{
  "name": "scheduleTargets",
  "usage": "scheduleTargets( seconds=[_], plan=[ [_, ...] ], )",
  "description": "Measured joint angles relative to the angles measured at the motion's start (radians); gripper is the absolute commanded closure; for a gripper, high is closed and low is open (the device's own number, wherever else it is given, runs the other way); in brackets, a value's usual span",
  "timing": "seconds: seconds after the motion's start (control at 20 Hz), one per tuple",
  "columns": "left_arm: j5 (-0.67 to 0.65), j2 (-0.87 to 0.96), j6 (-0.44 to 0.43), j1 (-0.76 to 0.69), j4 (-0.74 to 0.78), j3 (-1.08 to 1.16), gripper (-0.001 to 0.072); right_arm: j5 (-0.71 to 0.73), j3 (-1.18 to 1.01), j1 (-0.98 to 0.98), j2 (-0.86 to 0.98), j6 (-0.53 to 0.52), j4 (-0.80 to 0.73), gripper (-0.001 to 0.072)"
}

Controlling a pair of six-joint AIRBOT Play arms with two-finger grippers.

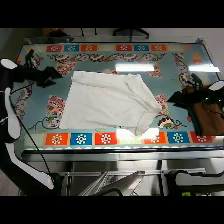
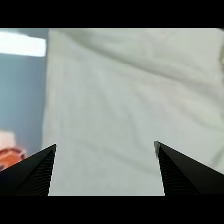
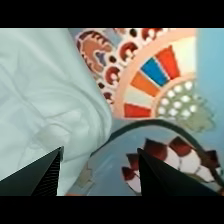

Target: Fold the shirts.

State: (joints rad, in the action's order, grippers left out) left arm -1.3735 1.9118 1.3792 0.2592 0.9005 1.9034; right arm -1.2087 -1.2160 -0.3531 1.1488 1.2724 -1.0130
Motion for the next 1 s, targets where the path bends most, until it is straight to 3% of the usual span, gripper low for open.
scheduleTargets(
  seconds=[0.05, 0.15, 0.7, 0.75, 0.8, 0.85, 0.9, 0.95, 1.0],
  plan=[
    [-0.030, -0.027, 0.000, 0.023, 0.042, -0.053, 0.0020, -0.009, 0.020, -0.009, -0.024, 0.005, 0.001, 0.0180],
    [-0.066, -0.074, -0.016, 0.057, 0.094, -0.171, 0.0019, -0.020, 0.083, -0.008, -0.059, 0.016, 0.015, 0.0013],
    [-0.062, -0.134, -0.090, -0.013, 0.148, -0.595, 0.0020, 0.096, 0.270, 0.181, 0.022, 0.044, 0.118, 0.0014],
    [-0.063, -0.135, -0.091, -0.029, 0.147, -0.616, 0.0046, 0.097, 0.271, 0.190, 0.034, 0.044, 0.132, 0.0015],
    [-0.065, -0.135, -0.094, -0.045, 0.147, -0.638, 0.0166, 0.105, 0.273, 0.198, 0.044, 0.043, 0.141, 0.0037],
    [-0.067, -0.134, -0.094, -0.060, 0.151, -0.659, 0.0346, 0.109, 0.274, 0.203, 0.050, 0.039, 0.151, 0.0267],
    [-0.067, -0.133, -0.097, -0.074, 0.155, -0.677, 0.0562, 0.123, 0.276, 0.209, 0.058, 0.025, 0.160, 0.0625],
    [-0.061, -0.132, -0.097, -0.085, 0.159, -0.687, 0.0693, 0.127, 0.278, 0.212, 0.065, 0.010, 0.175, 0.0688],
    [-0.061, -0.131, -0.098, -0.093, 0.159, -0.689, 0.0694, 0.126, 0.278, 0.214, 0.066, -0.016, 0.193, 0.0688]
  ],
)
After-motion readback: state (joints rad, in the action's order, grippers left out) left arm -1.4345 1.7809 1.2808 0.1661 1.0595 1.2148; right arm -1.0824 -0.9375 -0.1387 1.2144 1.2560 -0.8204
